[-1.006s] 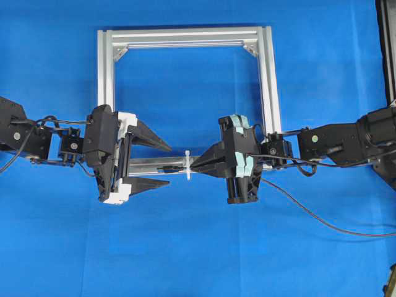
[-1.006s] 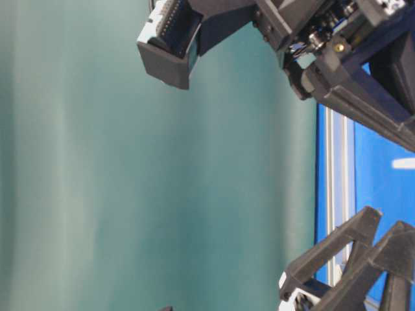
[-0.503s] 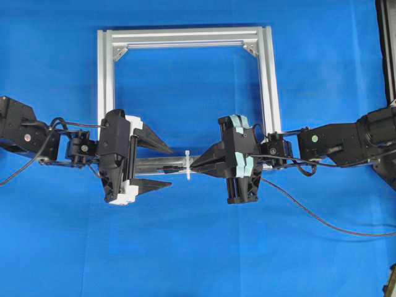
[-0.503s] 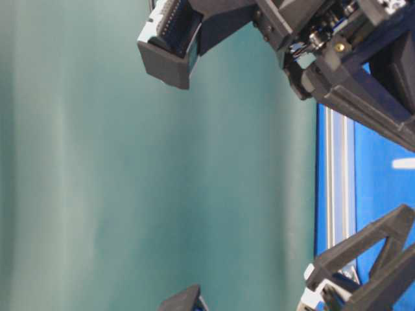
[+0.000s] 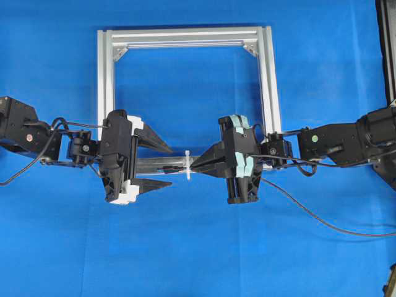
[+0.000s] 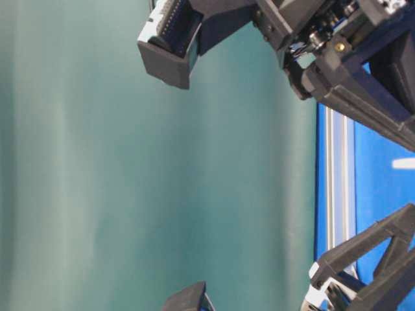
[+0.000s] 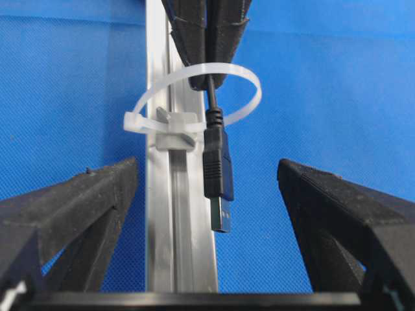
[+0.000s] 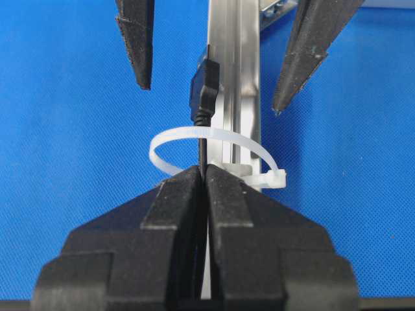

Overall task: Insert the wire through the string loop located in the center.
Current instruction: 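Close the left gripper on the plug beyond the loop, then open the right gripper to release the cable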

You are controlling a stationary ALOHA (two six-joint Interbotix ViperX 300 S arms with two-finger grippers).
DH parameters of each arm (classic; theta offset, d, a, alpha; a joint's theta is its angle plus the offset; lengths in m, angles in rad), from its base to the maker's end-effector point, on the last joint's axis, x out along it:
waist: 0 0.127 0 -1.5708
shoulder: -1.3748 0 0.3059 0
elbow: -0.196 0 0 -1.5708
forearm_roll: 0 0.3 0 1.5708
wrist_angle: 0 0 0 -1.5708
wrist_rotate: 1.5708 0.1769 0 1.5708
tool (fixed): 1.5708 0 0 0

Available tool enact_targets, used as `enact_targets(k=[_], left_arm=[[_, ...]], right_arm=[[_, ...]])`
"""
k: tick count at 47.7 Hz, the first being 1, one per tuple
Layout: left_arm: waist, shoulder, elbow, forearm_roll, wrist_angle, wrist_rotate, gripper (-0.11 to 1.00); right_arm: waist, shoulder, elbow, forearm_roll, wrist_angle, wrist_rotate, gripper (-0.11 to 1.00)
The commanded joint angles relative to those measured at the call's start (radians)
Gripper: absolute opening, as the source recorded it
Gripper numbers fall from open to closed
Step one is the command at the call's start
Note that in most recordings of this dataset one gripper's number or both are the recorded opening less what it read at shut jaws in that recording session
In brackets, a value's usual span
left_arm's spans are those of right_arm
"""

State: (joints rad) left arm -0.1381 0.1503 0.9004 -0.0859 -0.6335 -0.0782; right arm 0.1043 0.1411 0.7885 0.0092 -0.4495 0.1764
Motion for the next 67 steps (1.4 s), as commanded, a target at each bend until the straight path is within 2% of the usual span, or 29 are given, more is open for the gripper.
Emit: enact_targets(k=[1,38,41,43,50,54,67], left_arm=[[0.002,-0.011,-0.011,0.003,-0.005,0.000,0.90],[0.003,-0.011,-0.015,0.000,0.009,-0.002,0.87],[0.003,-0.012,-0.018,0.000,0.017,-0.006,0.81],[0.003,-0.011,-0.020,0.000,0.025,-0.006,0.72],[0.021,-0.014,-0.012,0.000,0.038,-0.006,0.27],[0.028,-0.015,-0.008,0.000,0.038,-0.005,0.08],[0.031,-0.015,-0.008,0.000,0.038,0.003,0.08]], right_arm=[[0.000,-0.014,-0.008,-0.002,-0.005,-0.002,-0.03],[0.000,-0.014,-0.006,-0.002,-0.005,-0.002,-0.03],[0.000,-0.014,-0.008,-0.002,-0.005,-0.002,-0.03],[0.000,-0.014,-0.006,-0.002,-0.005,-0.002,-0.03],[0.000,-0.014,-0.008,-0.003,-0.005,-0.002,-0.03],[-0.002,-0.014,-0.006,-0.005,-0.003,-0.002,-0.03],[0.000,-0.014,-0.008,-0.003,-0.005,-0.002,-0.03]])
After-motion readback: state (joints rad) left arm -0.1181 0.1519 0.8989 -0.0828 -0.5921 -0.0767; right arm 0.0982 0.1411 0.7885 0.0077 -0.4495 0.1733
